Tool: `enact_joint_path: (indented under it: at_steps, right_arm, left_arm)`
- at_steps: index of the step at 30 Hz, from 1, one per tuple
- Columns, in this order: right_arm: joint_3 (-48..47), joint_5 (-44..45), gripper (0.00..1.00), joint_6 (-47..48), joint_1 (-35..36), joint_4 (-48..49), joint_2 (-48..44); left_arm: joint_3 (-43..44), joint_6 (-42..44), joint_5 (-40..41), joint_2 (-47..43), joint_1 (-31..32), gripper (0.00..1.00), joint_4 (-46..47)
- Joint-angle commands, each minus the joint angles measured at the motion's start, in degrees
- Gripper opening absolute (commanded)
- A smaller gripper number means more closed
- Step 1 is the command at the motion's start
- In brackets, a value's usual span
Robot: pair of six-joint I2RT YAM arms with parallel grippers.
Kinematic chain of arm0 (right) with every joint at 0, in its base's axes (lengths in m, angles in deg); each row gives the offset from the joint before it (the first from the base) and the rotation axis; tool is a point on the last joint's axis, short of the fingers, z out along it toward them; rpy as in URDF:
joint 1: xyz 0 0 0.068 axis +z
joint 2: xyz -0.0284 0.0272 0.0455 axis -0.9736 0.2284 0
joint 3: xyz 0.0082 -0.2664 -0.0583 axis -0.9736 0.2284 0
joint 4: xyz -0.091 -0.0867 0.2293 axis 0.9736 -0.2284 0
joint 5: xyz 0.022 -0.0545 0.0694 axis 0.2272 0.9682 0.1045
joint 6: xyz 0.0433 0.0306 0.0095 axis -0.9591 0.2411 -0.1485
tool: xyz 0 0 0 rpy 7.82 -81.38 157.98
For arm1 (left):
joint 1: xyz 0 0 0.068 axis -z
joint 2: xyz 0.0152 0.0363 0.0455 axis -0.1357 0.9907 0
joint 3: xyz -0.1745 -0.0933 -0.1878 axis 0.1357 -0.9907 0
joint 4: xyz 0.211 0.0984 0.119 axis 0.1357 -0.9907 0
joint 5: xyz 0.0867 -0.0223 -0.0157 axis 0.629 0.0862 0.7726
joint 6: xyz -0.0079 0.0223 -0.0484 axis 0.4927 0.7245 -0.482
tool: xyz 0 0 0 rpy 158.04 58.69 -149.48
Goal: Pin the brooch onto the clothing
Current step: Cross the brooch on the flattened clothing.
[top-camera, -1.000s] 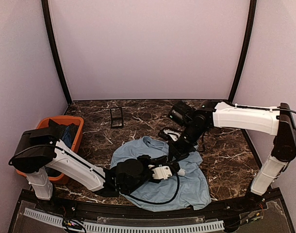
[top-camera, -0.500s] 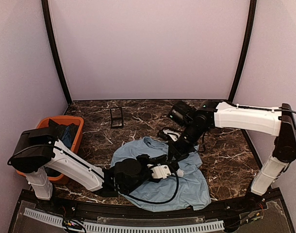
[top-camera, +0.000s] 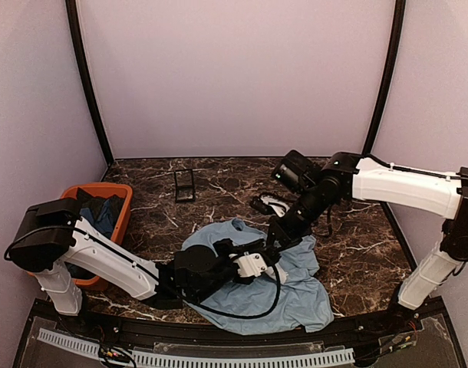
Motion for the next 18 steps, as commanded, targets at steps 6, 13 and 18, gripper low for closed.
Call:
enact_joint_path:
  at_steps: [6,13,18]
  right_arm:
    - [-2.5,-6.5,0.0,1.6,2.8,6.9,-4.3]
    - [-4.1,-5.8,0.0,3.5,5.7,6.9,-4.1]
    - [-5.3,-5.2,0.0,3.7,7.3,7.0,-3.6]
  left_arm:
    - [-0.3,-2.0,-2.7,-1.0,-0.4,0.01,-0.2]
    - [-0.3,-2.2,-2.8,-0.9,-0.5,0.01,0.0]
    - [-0.5,-2.4,-2.6,-1.0,-0.5,0.01,0.1]
